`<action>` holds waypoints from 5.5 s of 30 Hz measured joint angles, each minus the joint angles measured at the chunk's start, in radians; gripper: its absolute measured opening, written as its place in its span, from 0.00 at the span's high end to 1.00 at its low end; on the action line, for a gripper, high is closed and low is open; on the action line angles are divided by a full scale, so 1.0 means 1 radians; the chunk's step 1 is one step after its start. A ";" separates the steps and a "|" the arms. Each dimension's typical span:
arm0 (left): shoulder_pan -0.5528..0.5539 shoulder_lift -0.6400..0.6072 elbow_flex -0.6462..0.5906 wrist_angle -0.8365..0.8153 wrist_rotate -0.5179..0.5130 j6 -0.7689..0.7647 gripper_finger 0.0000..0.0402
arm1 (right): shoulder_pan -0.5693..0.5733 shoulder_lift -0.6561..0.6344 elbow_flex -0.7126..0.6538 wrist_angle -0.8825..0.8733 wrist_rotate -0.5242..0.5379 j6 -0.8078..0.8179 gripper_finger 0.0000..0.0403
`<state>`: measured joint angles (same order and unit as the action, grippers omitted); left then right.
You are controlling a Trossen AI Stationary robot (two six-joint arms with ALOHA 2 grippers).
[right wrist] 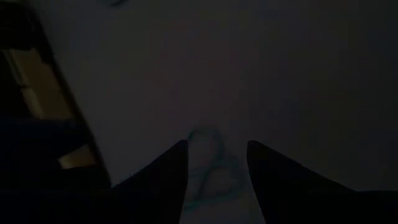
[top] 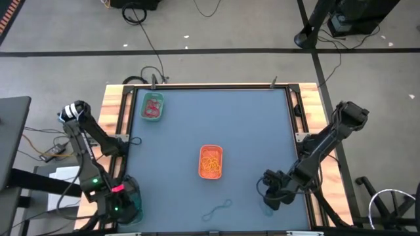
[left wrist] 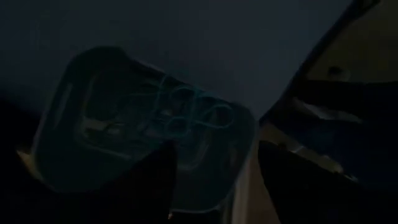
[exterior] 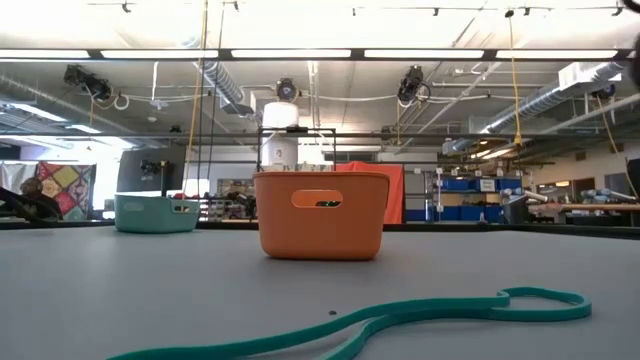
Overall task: Sort rubber bands into baskets
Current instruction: Put the blue rubber band into the blue bin
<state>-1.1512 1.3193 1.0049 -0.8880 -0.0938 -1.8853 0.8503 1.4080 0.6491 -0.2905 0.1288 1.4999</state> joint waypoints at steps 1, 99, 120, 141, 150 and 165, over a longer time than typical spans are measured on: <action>0.004 0.000 0.009 -0.001 -0.013 -0.003 0.42 | 0.010 0.016 0.000 0.024 -0.010 0.023 0.56; 0.660 -0.013 0.063 0.477 -0.089 1.243 1.00 | -0.517 0.150 0.529 -0.250 0.006 -0.691 0.60; 0.126 -0.107 0.184 -0.140 0.167 0.279 1.00 | -0.447 0.479 0.485 -0.285 -0.062 -0.773 0.59; 0.001 0.090 0.168 -0.231 0.127 0.193 0.99 | -0.380 0.447 0.482 -0.190 -0.071 -0.848 0.59; 0.030 0.089 0.168 -0.381 0.084 0.129 1.00 | -0.371 0.447 0.482 -0.173 -0.071 -0.876 0.59; -0.013 0.140 0.168 -0.237 0.078 0.048 0.76 | -0.340 0.455 0.465 0.027 -0.078 -1.126 0.59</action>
<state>-1.1647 1.4590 1.1732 -1.1251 -0.0159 -1.8375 0.5108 1.8629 1.1140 -0.2632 0.0510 0.3736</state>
